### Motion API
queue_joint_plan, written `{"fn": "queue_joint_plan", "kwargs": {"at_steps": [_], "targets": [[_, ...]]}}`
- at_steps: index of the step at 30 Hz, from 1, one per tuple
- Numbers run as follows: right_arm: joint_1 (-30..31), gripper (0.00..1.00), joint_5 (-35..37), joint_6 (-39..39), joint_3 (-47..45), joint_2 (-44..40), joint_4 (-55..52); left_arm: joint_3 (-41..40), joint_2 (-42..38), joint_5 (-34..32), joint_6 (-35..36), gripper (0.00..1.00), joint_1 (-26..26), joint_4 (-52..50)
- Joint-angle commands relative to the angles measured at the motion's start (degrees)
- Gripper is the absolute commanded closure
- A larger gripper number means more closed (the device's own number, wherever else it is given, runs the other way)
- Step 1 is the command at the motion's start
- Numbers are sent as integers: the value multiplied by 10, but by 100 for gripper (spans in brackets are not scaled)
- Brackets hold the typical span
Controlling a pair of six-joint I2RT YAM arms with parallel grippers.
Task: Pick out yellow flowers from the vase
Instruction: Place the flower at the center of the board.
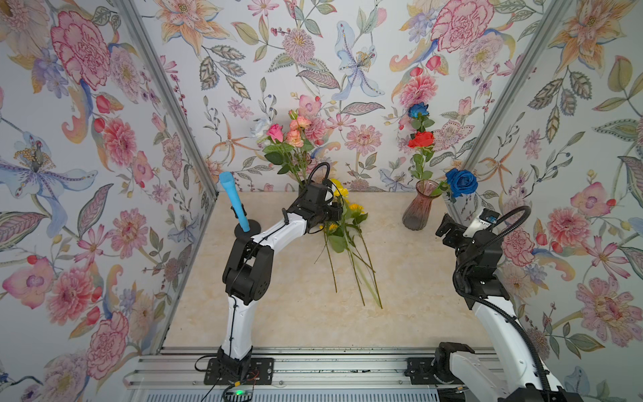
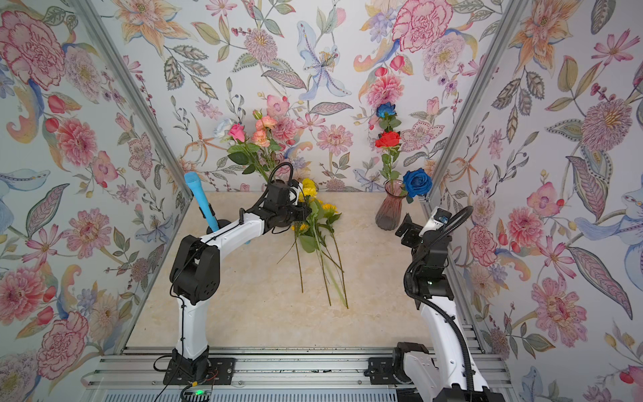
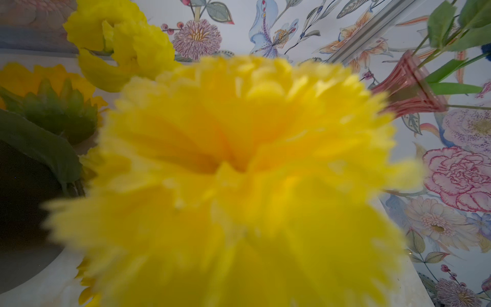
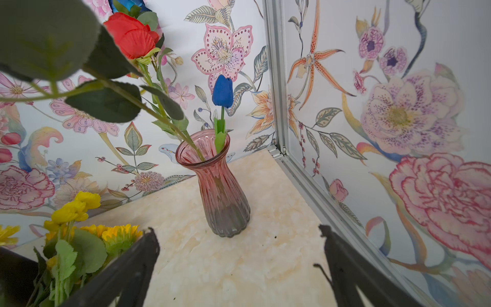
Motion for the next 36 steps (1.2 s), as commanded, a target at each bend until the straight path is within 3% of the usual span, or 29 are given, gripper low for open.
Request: {"fn": "queue_joint_plan", "kwargs": {"at_steps": [1, 5, 8, 12, 26, 33, 36], "targets": [[25, 0, 28, 21, -25, -32, -20, -6, 23, -13, -1, 88, 6, 4], [69, 0, 58, 15, -48, -56, -35, -6, 41, -20, -1, 84, 6, 10], [108, 0, 87, 13, -68, -72, -40, -3, 50, -32, 7, 72, 5, 6], [141, 0, 115, 14, -89, -79, -47, -5, 54, -48, 20, 66, 7, 4], [212, 0, 235, -15, -105, -65, -55, -44, -5, -80, 73, 0, 3, 27], [213, 0, 255, -119, -205, -77, 124, -127, -91, -76, 111, 0, -6, 101], [213, 0, 265, -129, -213, -47, 143, -168, -136, -67, 123, 0, -6, 134]]}}
